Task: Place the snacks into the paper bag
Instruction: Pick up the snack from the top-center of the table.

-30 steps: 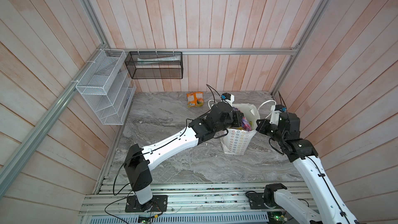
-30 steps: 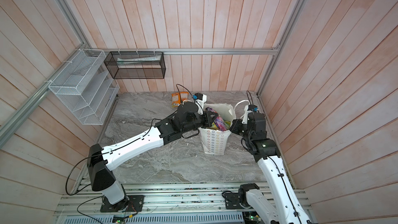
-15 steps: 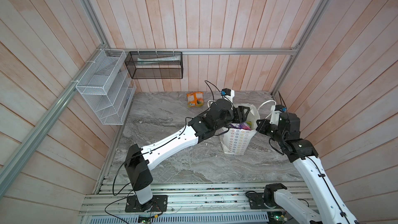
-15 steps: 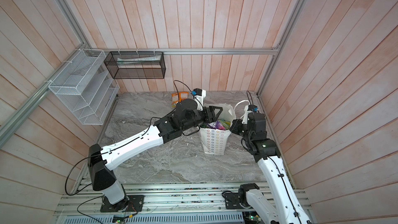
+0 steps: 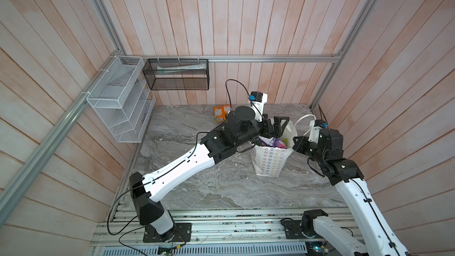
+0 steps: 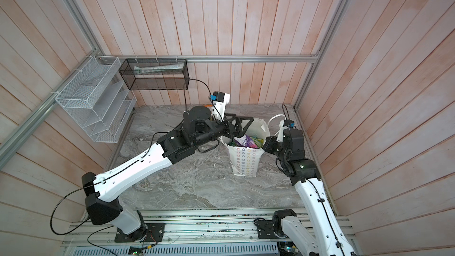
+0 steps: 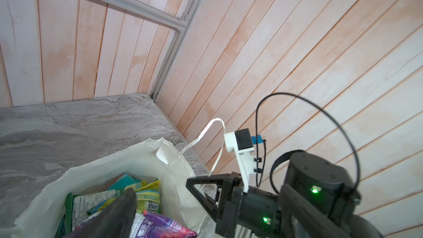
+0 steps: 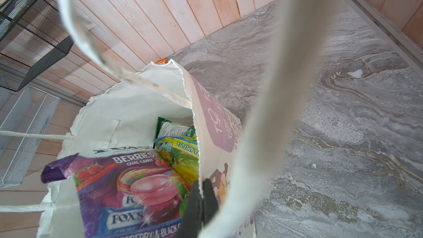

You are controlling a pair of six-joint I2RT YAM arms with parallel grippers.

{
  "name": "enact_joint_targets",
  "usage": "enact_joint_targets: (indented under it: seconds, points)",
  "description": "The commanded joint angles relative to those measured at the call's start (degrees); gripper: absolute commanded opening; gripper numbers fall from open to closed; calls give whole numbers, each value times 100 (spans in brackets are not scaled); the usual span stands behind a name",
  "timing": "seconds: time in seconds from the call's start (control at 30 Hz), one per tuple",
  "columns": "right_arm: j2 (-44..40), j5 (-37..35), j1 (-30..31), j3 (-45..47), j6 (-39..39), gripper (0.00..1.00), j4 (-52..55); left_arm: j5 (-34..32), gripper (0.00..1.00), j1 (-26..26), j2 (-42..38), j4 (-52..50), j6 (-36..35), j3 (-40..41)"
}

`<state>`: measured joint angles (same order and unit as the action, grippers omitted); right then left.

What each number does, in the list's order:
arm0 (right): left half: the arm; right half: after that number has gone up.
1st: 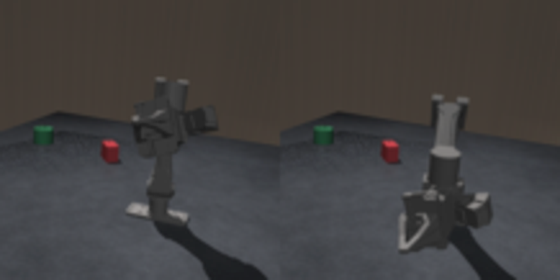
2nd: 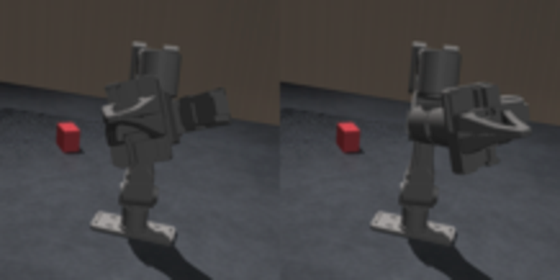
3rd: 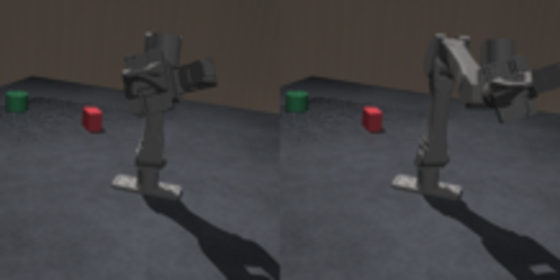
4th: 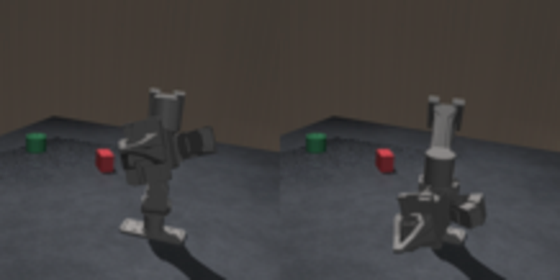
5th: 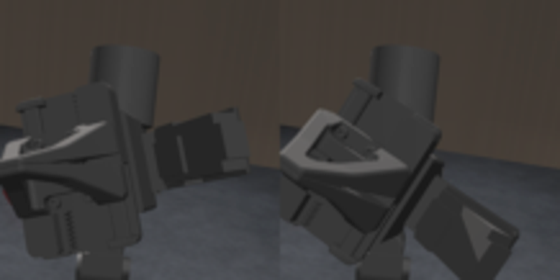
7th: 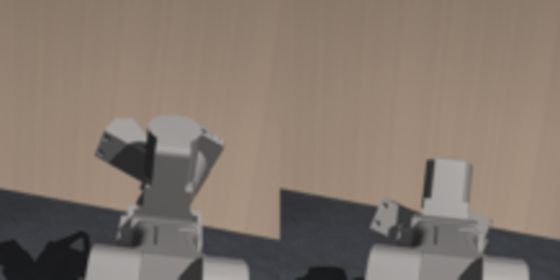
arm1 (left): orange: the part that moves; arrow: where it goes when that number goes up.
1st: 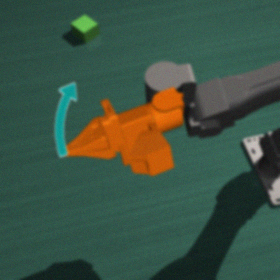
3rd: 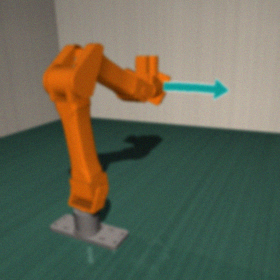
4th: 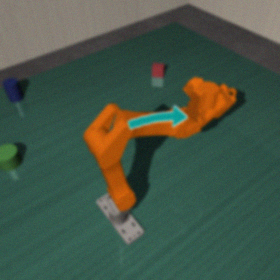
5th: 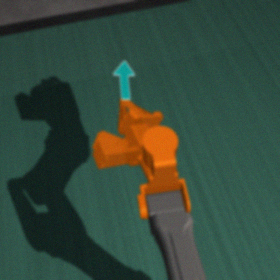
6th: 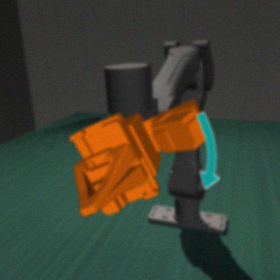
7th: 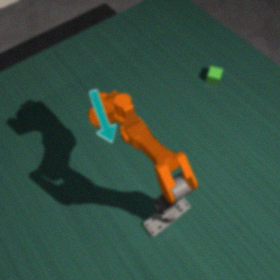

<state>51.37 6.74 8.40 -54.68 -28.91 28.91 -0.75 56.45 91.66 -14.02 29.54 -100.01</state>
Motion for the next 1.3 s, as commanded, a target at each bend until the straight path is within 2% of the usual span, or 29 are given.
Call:
enact_joint_targets:
  seconds: [0.0, 0.2, 0.33, 0.5, 0.7, 0.87, 0.97, 1.07, 1.27]
  points:
    - [-58, 3, -41, -48, -19, 0, -324, -211, 100, -124, -537, -295, -578, -40]
    - [-53, -49, -41, -43, 21, 0, -400, -163, 100, -832, -1580, -240, -593, 955]
    - [-67, -58, -41, 90, 60, 0, -650, -158, 100, -1421, -2403, 55, -370, 2083]
    - [-161, 86, -40, 362, 34, 0, -1244, 471, 100, -2407, -2873, 27, 218, 3161]
    - [-453, 90, -41, 795, 226, 0, -2012, 1630, 100, -3647, -2915, 5, 672, 4186]
    - [-753, -21, -41, 1048, 289, 0, -2157, 2023, 100, -4182, -2447, 417, 853, 4662]
    - [-778, -176, -42, 1101, 306, 0, -2015, 2202, 100, -4427, -1861, 876, 1021, 4754]
    - [-752, -213, -41, 1110, 371, 0, -1910, 2518, 98, -4622, -1122, 1396, 1265, 4657]
    - [-812, -172, -38, 1287, 392, 0, -2012, 2528, 99, -4706, 490, 1947, 1491, 3877]
